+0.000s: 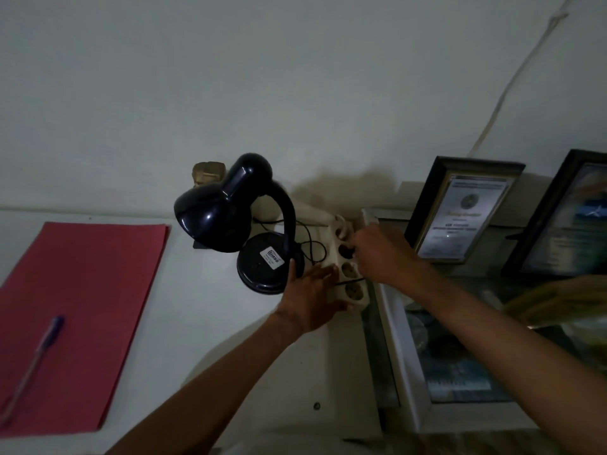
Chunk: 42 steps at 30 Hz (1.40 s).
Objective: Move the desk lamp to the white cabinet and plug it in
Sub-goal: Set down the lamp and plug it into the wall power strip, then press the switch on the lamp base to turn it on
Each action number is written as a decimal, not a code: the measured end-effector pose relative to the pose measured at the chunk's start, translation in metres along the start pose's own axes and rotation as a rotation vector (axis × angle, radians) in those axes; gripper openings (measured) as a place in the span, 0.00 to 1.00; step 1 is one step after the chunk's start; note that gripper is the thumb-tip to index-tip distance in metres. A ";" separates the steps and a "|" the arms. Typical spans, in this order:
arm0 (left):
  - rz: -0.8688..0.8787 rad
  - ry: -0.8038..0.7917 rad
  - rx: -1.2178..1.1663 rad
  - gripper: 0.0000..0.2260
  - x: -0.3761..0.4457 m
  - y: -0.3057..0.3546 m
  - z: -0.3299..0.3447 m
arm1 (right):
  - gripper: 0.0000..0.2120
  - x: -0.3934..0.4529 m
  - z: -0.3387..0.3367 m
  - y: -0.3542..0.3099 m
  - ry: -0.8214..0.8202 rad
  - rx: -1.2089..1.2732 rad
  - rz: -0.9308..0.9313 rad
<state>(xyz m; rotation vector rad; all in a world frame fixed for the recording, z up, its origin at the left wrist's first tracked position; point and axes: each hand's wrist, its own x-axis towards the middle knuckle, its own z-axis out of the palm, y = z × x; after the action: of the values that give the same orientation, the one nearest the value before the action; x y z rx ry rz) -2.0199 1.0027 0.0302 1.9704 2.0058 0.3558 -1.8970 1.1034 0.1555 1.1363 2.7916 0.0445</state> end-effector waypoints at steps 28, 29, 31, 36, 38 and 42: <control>-0.258 0.347 -0.477 0.42 -0.059 -0.111 -0.033 | 0.32 0.000 0.096 -0.134 0.003 0.528 0.128; -0.256 0.371 -0.464 0.42 -0.059 -0.110 -0.030 | 0.32 0.000 0.096 -0.130 -0.001 0.525 0.099; -0.246 0.408 -0.449 0.41 -0.057 -0.108 -0.026 | 0.32 0.000 0.096 -0.126 -0.028 0.474 0.057; -0.202 0.348 -0.353 0.41 -0.061 -0.114 -0.020 | 0.32 0.005 0.096 -0.135 -0.056 0.319 0.069; -0.225 0.254 -0.097 0.39 -0.070 -0.121 -0.012 | 0.33 0.007 0.096 -0.137 -0.045 0.245 0.081; -0.337 0.195 0.093 0.37 -0.085 -0.128 -0.001 | 0.35 0.006 0.099 -0.143 -0.048 0.139 0.107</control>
<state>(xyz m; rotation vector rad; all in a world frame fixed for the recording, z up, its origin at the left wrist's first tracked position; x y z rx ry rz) -2.1376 0.9143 -0.0140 1.6578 2.4677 0.3920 -1.9876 1.0034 0.0456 1.2985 2.7258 -0.1665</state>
